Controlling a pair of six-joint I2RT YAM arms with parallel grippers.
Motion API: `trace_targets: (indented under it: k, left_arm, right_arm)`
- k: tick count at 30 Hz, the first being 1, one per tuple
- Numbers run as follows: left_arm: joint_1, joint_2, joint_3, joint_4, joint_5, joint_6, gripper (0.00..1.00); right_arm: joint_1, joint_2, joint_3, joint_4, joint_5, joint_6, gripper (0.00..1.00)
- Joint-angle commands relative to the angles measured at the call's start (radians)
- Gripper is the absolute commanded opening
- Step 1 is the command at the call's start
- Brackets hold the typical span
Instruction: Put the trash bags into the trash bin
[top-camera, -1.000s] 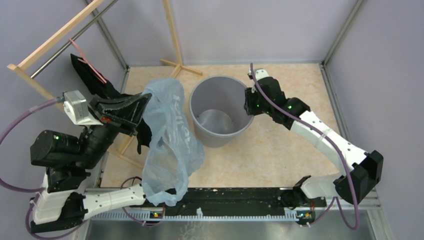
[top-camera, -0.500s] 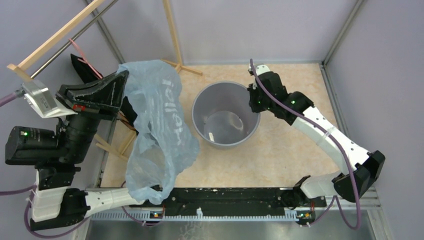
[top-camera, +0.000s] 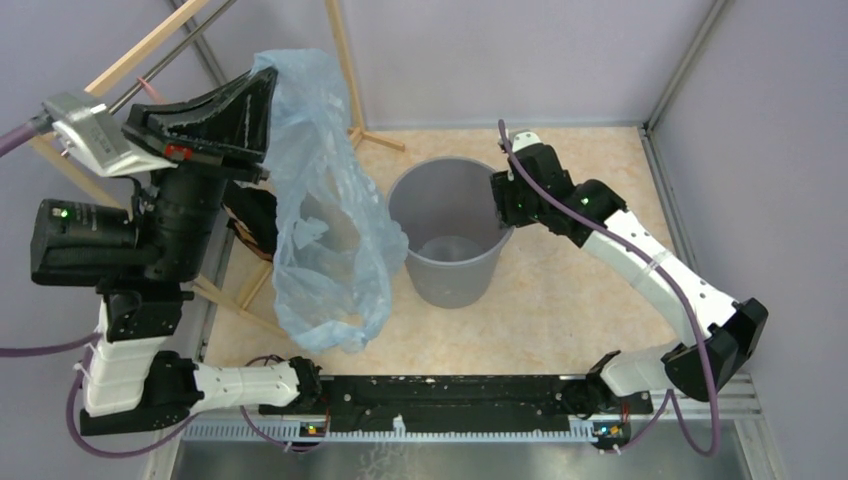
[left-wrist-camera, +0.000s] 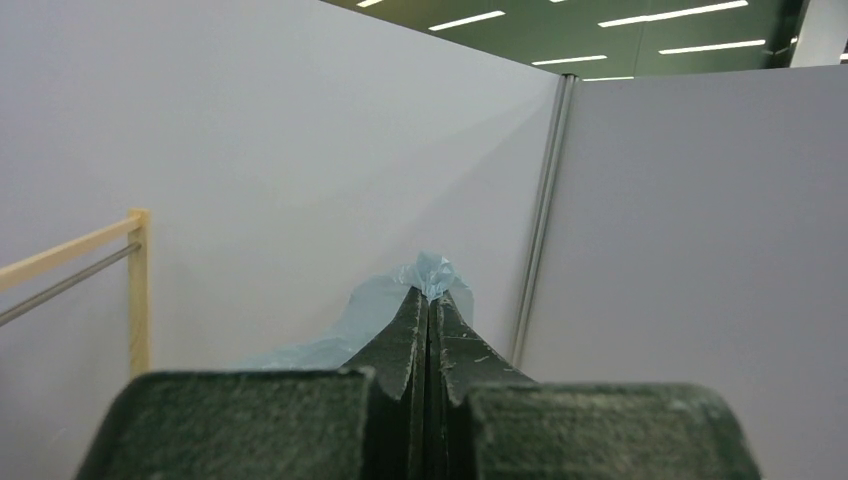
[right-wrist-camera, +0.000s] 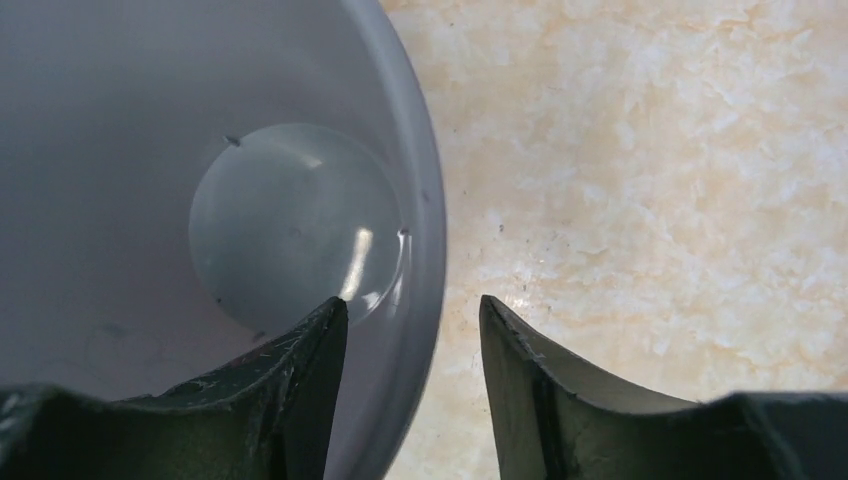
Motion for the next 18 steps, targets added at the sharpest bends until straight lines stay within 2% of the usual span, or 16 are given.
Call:
trace_targets:
  k: [1,6,9,14,16,18]
  left_arm:
    - [0.002,0.101,0.103,0.048,0.015,0.059,0.0]
    - [0.002,0.165,0.135,0.1,-0.028,0.086,0.0]
    - [0.002,0.209,0.156,0.138,-0.037,0.112,0.0]
    - [0.002,0.287,0.239,0.142,-0.013,0.108,0.0]
    - [0.002,0.299,0.235,0.158,-0.003,0.101,0.0]
    - [0.002,0.309,0.228,0.176,-0.002,0.101,0.0]
  right_arm:
    - [0.001,-0.058,0.045,0.004,0.02,0.0,0.54]
    - [0.001,-0.081,0.08,-0.02,0.038,0.007,0.72]
    - [0.003,-0.114,0.104,-0.008,-0.009,0.005,0.8]
    - [0.002,-0.146,0.195,0.024,-0.201,-0.05,0.85]
    - [0.009,-0.201,0.162,0.095,-0.325,-0.095,0.86]
    - [0.012,-0.296,0.059,0.228,-0.517,-0.127,0.9]
